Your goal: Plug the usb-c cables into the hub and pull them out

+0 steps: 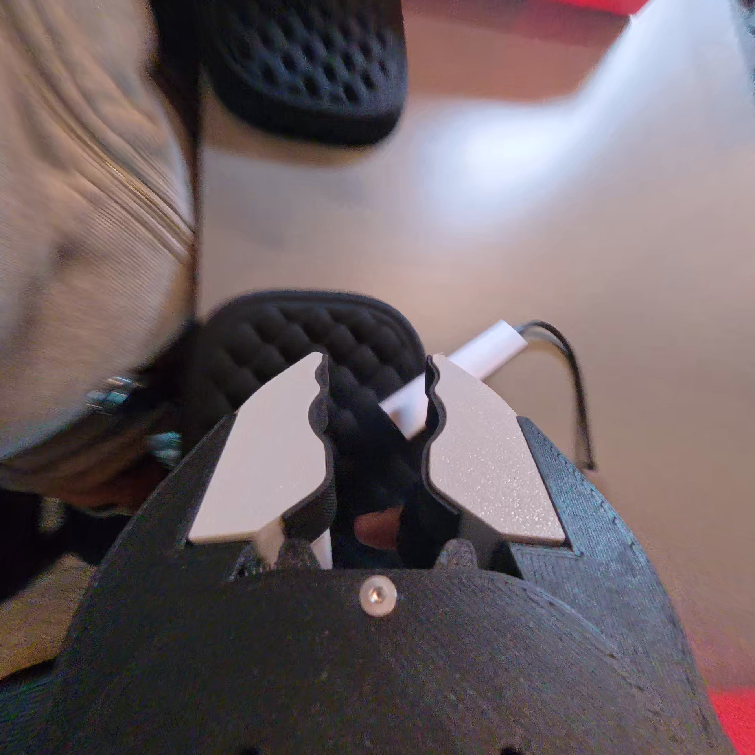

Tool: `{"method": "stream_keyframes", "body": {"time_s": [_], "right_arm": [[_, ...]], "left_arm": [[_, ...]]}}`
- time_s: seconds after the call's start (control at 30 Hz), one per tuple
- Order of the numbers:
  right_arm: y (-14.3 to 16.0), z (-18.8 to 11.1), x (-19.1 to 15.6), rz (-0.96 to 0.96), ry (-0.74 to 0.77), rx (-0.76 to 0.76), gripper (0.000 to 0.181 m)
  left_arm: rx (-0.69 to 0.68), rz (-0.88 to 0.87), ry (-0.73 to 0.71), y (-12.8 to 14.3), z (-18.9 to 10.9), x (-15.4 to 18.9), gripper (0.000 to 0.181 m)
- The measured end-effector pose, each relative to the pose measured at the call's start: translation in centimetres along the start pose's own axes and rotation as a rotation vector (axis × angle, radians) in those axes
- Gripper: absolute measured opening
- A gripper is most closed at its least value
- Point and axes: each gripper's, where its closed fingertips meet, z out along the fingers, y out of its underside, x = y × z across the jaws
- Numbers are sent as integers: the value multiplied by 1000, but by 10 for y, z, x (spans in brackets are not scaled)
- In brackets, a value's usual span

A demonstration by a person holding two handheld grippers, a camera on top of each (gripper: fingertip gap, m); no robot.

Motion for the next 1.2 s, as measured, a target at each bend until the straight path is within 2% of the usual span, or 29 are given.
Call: {"method": "stream_keyframes", "body": {"time_s": [0.07, 0.1, 0.2, 0.27, 0.3, 0.4, 0.57, 0.63, 0.77, 0.9, 1.03, 1.2], "right_arm": [[-30, -11, -6, 99, -102, 185, 48], [-50, -20, -1, 128, -98, 320, 47], [-102, -51, 31, 170, 42, 725, 45], [-117, -64, 56, 191, 168, 918, 37], [-119, -63, 64, 196, 197, 969, 37], [-112, -45, 77, 211, 234, 988, 38], [-97, -29, 82, 190, 291, 903, 36], [-99, -30, 82, 208, 285, 929, 34], [-100, -24, 79, 208, 256, 916, 34], [-100, -21, 77, 193, 263, 902, 33], [-98, -21, 79, 190, 278, 895, 32], [-96, -18, 79, 182, 279, 878, 32]], "left_arm": [[3, 10, 15, -3, -2, 3, 60], [8, 9, 24, -6, -5, 5, 60], [31, -39, 53, -19, -19, 4, 60], [35, -63, 21, -26, -34, -9, 60], [24, -70, -10, -27, -43, -18, 60], [-76, -74, -186, -15, -77, -58, 59], [-355, -95, -522, 39, -137, -124, 52], [-455, -100, -598, 59, -150, -140, 50], [-625, -156, -490, 85, -148, -147, 45], [-692, -110, -492, 88, -139, -177, 43], [-867, -190, -456, 123, -139, -189, 40], [-891, -226, -432, 136, -133, -193, 24]]}}
